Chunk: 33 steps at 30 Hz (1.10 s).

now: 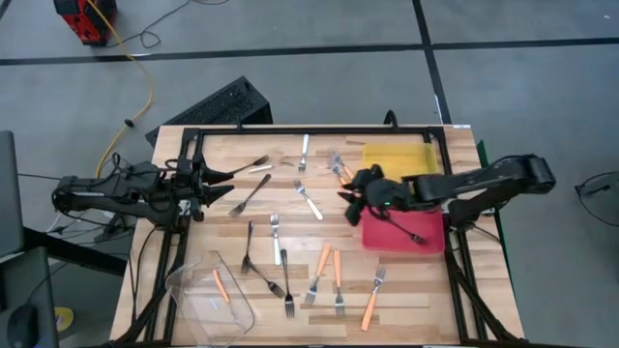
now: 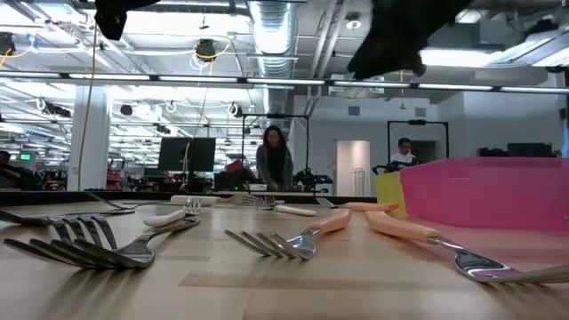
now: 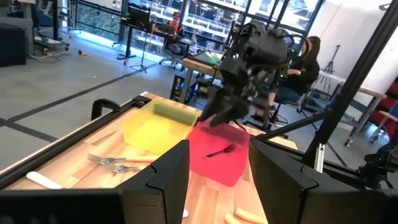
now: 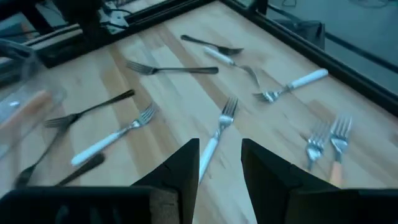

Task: Sort silverware by color (type)
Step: Put the white fork into the yellow bin

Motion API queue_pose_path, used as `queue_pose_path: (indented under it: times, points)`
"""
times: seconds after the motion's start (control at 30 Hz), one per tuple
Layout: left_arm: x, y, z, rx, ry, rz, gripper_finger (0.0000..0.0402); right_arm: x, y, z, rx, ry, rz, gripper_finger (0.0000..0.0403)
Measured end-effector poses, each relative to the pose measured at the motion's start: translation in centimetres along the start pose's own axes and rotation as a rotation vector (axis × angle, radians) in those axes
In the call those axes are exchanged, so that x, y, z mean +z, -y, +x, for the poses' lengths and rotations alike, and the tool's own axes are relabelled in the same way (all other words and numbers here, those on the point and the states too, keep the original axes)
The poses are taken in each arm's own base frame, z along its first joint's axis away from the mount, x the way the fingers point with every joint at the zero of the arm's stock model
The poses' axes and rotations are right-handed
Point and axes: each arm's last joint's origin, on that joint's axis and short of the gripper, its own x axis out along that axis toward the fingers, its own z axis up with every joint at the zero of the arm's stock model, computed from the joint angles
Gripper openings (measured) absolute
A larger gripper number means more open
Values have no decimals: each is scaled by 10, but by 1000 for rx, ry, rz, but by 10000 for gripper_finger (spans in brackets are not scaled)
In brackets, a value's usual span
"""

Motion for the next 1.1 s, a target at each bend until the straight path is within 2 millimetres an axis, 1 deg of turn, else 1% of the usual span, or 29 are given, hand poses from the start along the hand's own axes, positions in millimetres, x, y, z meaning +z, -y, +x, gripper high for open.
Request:
queue_pose_path:
  times: [0.13, 0.27, 0.43, 0.53, 0.63, 0.83, 0.97, 1.03, 1.1]
  points:
    - [0, 0, 0, 0, 0, 0, 151, -15, -9, 37, -24, -27, -50, 147]
    - [0, 0, 0, 0, -1, 0, 151, -32, -16, 66, -38, -54, -75, 172]
    - [0, 0, 0, 1, -1, 0, 151, -40, -18, 89, -37, -26, -50, 223]
    - [0, 0, 0, 2, 0, 0, 151, -44, -19, 101, -40, -2, 7, 241]
    - [0, 0, 0, 3, 0, 0, 151, -47, -20, 115, -80, -13, 9, 242]
    - [0, 0, 0, 3, 0, 0, 151, -43, -33, 144, -110, -68, -47, 231]
    - [0, 0, 0, 4, -4, 1, 151, -43, -41, 159, -134, -126, -95, 229]
    - [-1, 0, 0, 5, -6, 1, 151, -46, -39, 164, -152, -158, -109, 228]
    - [-1, 0, 0, 6, -10, -3, 151, -47, -39, 170, -155, -152, -94, 228]
